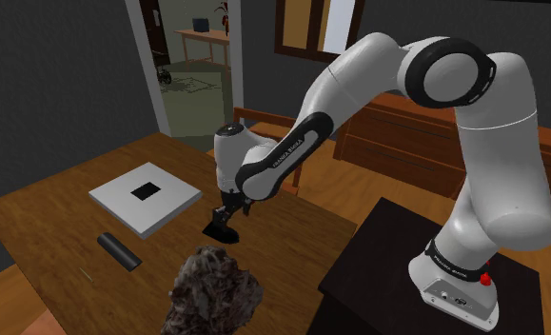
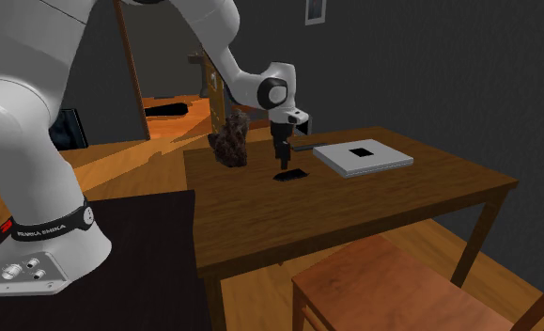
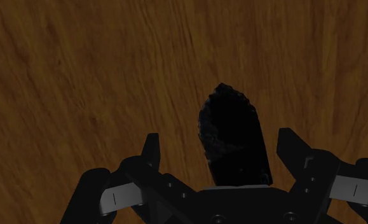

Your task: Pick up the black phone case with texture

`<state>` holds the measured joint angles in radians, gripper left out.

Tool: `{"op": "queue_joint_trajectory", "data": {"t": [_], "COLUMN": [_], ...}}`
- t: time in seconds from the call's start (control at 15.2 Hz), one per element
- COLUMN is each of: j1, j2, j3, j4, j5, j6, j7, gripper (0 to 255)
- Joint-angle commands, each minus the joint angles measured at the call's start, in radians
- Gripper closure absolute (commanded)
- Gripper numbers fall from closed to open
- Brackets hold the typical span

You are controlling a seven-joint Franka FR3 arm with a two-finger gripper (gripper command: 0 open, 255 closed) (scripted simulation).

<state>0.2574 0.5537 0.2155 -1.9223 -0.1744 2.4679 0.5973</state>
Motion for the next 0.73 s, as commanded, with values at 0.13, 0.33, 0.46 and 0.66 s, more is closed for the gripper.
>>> {"op": "queue_joint_trajectory", "data": {"t": [0.13, 0.33, 0.46, 0.66], "j1": [0.036, 0.041, 0.044, 0.049], "j2": [0.116, 0.147, 0.169, 0.197], "j3": [-0.012, -0.019, -0.024, -0.030], "j4": [0.119, 0.126, 0.132, 0.141], "j5": [-0.018, -0.025, -0.030, -0.035], "j6": [-0.004, 0.021, 0.036, 0.056], "j7": [0.021, 0.025, 0.028, 0.031], "gripper": [0, 0, 0, 0]}}
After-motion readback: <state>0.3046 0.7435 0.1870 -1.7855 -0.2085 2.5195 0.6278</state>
